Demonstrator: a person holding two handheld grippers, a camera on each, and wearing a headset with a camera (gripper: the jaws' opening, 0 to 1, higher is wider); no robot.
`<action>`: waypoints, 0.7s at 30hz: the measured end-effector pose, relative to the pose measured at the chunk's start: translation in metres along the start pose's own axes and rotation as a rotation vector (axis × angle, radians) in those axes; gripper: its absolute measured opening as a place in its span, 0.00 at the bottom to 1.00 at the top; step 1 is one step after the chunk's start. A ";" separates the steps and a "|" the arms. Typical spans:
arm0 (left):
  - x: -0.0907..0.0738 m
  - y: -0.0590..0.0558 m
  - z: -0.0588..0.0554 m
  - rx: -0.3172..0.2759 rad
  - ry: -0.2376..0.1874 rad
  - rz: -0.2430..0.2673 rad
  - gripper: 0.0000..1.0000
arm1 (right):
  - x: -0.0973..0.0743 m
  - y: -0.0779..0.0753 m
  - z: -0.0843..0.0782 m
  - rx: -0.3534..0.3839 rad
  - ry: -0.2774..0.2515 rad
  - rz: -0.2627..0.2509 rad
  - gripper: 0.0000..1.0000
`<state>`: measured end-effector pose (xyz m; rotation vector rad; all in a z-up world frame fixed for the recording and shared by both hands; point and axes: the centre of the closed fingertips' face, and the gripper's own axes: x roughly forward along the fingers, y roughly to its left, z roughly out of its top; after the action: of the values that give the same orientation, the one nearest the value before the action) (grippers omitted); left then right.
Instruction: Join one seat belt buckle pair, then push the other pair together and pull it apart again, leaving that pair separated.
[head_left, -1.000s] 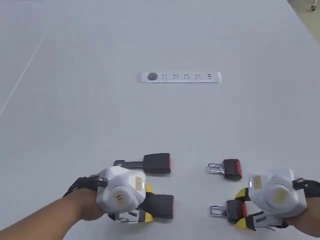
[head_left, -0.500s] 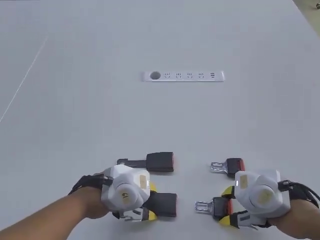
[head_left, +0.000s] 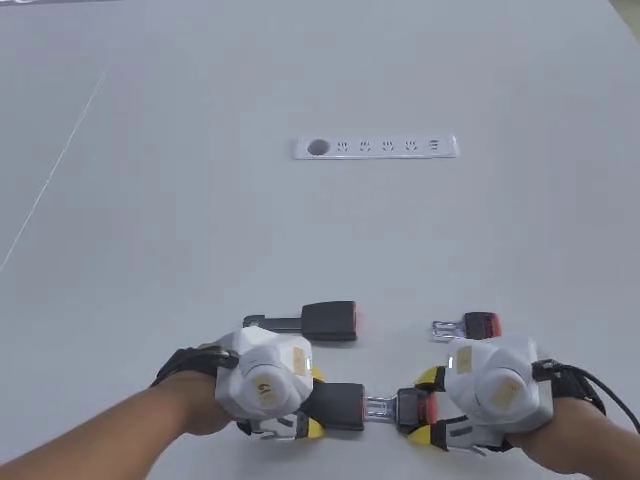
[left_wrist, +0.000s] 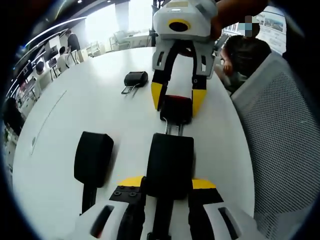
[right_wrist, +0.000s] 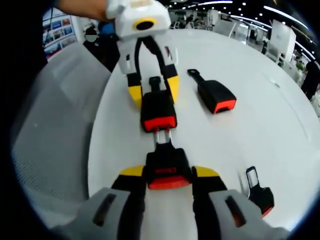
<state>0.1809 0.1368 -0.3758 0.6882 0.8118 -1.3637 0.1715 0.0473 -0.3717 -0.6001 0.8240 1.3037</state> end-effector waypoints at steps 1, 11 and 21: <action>0.000 0.000 0.000 -0.005 0.003 0.000 0.34 | 0.000 0.002 0.001 0.025 -0.003 0.001 0.37; 0.001 -0.001 -0.001 0.008 0.008 0.001 0.34 | 0.006 0.003 0.008 0.008 -0.024 0.004 0.36; 0.001 0.000 -0.001 0.032 0.027 -0.013 0.33 | 0.010 0.002 0.012 0.014 -0.052 0.006 0.35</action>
<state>0.1806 0.1371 -0.3775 0.7282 0.8188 -1.3844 0.1719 0.0634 -0.3724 -0.5504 0.7927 1.3129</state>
